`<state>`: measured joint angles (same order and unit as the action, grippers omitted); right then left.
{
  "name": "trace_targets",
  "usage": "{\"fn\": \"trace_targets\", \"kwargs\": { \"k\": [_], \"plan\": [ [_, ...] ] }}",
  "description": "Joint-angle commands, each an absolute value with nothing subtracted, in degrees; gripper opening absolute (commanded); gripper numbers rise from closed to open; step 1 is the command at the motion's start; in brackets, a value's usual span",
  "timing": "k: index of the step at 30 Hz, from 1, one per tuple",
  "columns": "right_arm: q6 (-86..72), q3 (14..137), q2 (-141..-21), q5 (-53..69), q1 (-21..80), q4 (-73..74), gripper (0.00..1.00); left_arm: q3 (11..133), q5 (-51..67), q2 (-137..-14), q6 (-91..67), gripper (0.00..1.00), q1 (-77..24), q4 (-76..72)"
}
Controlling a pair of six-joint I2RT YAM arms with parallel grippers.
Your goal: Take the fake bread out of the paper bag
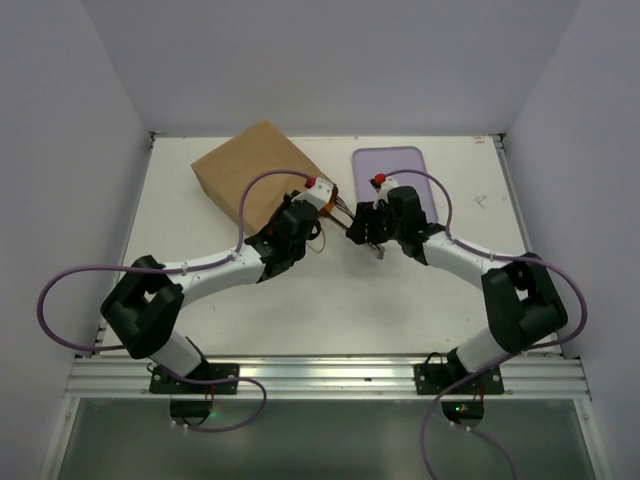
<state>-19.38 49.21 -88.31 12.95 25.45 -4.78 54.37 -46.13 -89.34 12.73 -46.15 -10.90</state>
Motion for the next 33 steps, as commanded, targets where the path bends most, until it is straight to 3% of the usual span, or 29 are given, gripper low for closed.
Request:
{"fn": "trace_targets", "kwargs": {
  "k": [1,33],
  "plan": [
    [-18.37,52.21,-89.29,12.65,25.58,-7.99,0.57,54.49,-46.05,-87.89,11.08,0.02,-45.97,-10.28],
    [-14.77,68.2,-102.3,11.87,27.25,-3.78,0.6,54.41,-45.79,-88.07,10.81,0.02,-45.97,-9.93]
  ]
}}
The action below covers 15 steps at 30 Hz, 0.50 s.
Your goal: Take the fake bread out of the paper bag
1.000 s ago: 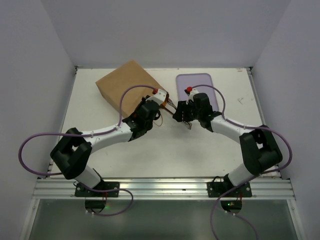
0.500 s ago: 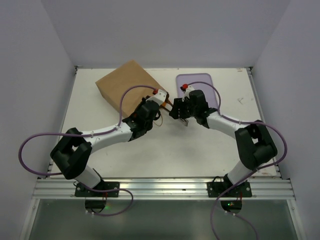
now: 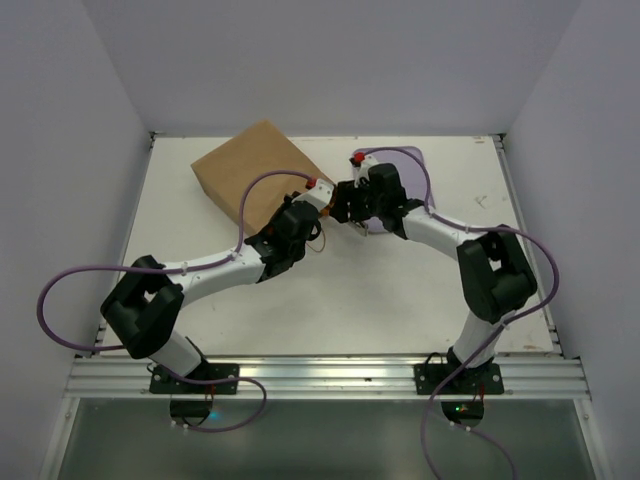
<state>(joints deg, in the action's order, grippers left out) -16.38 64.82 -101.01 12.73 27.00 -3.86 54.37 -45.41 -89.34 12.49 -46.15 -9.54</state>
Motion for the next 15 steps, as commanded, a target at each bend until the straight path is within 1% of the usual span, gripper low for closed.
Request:
{"fn": "trace_targets", "kwargs": {
  "k": [1,7,12,15],
  "plan": [
    [-14.68,68.73,-102.74,11.87,27.25,-3.78,0.61,54.32,-45.62,-87.98,10.81,0.02,-45.97,-9.93],
    [-14.85,69.61,-105.55,12.83,27.25,-4.57,0.63,54.32,-45.44,-87.8,10.72,0.02,-45.97,-9.93],
    [-15.29,70.58,-107.14,13.27,27.25,-4.92,0.62,54.23,-45.53,-87.71,10.72,0.02,-45.97,-9.93],
    [-15.82,70.4,-107.05,13.36,27.25,-5.45,0.5,54.14,-45.53,-87.71,10.72,0.02,-45.97,-10.02]
  ]
}}
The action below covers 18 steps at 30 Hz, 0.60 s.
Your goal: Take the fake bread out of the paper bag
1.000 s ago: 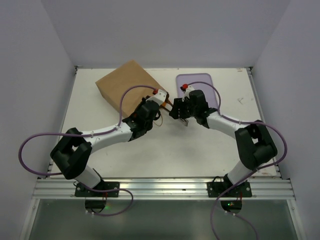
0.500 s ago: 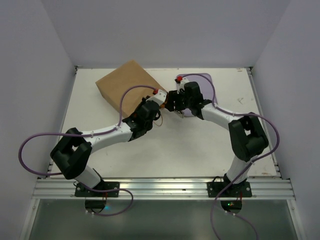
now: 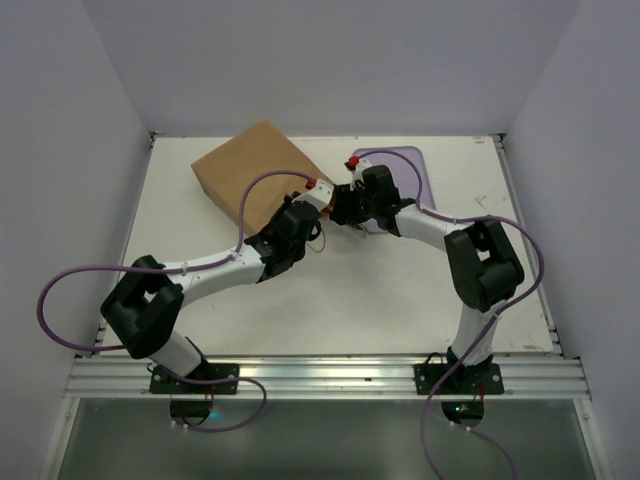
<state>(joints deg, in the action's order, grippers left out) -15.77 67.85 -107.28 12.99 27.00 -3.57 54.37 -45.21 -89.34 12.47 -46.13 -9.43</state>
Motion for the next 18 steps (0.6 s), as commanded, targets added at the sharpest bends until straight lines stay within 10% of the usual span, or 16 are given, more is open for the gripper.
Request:
{"fn": "trace_targets", "kwargs": {
  "k": [1,18],
  "plan": [
    [-15.91,70.57,-106.79,13.45,27.25,-5.28,0.43,54.14,-45.53,-87.63,10.81,0.02,-45.97,-10.02],
    [-17.49,65.74,-94.58,14.33,27.25,-0.18,0.36,53.79,-45.26,-87.71,10.72,0.03,-45.97,-10.72]
  ]
}}
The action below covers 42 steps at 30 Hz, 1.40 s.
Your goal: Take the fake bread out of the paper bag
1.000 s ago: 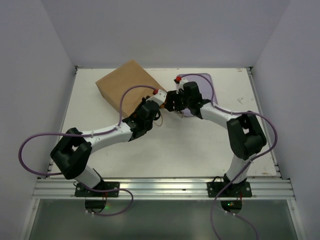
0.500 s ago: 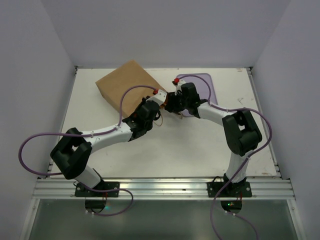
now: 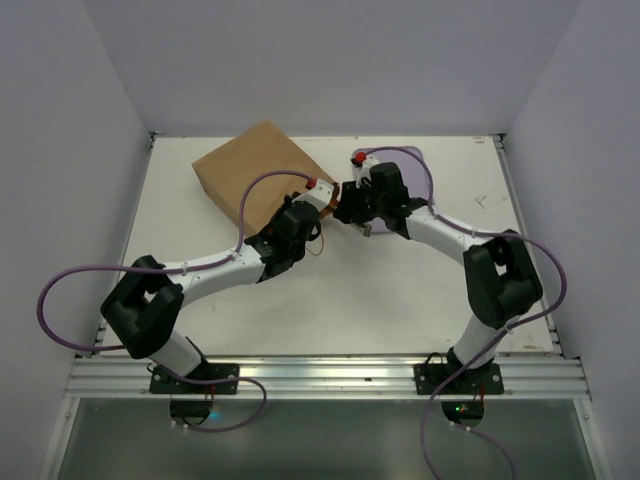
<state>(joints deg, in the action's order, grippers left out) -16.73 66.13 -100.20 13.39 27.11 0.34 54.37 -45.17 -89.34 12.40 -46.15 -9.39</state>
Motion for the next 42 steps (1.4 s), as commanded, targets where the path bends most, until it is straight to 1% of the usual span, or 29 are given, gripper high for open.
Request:
{"fn": "trace_targets", "kwargs": {
  "k": [1,2,9,13,19,30,37,42],
  "plan": [
    [-17.49,65.31,-94.05,14.15,27.25,-0.18,0.36,53.79,-45.18,-87.89,10.72,0.02,-45.97,-10.72],
    [-17.49,65.13,-93.52,14.24,27.16,2.09,0.36,53.79,-45.18,-87.98,10.72,0.02,-45.97,-10.81],
    [-17.14,61.44,-87.29,15.38,27.25,6.06,0.35,53.79,-44.47,-87.98,10.2,0.02,-45.62,-10.9],
    [-16.35,57.66,-80.09,13.8,27.25,9.92,0.35,53.79,-43.95,-87.89,10.19,0.02,-45.44,-10.9],
    [-14.5,54.76,-73.05,16.26,27.25,19.06,0.36,54.14,-43.86,-87.8,8.88,0.02,-44.91,-9.93],
    [-18.62,47.64,-56.62,15.64,27.42,28.91,0.36,55.2,-43.77,-88.42,6.25,0.02,-42.89,-7.91],
    [-21.44,47.2,-48.8,12.49,27.95,36.72,0.35,55.81,-41.14,-87.72,1.15,0.04,-38.33,-5.01],
    [-22.41,49.74,-45.97,10.55,27.86,42.62,0.34,56.07,-40.52,-88.24,0.53,0.06,-37.53,-4.31]
  ]
}}
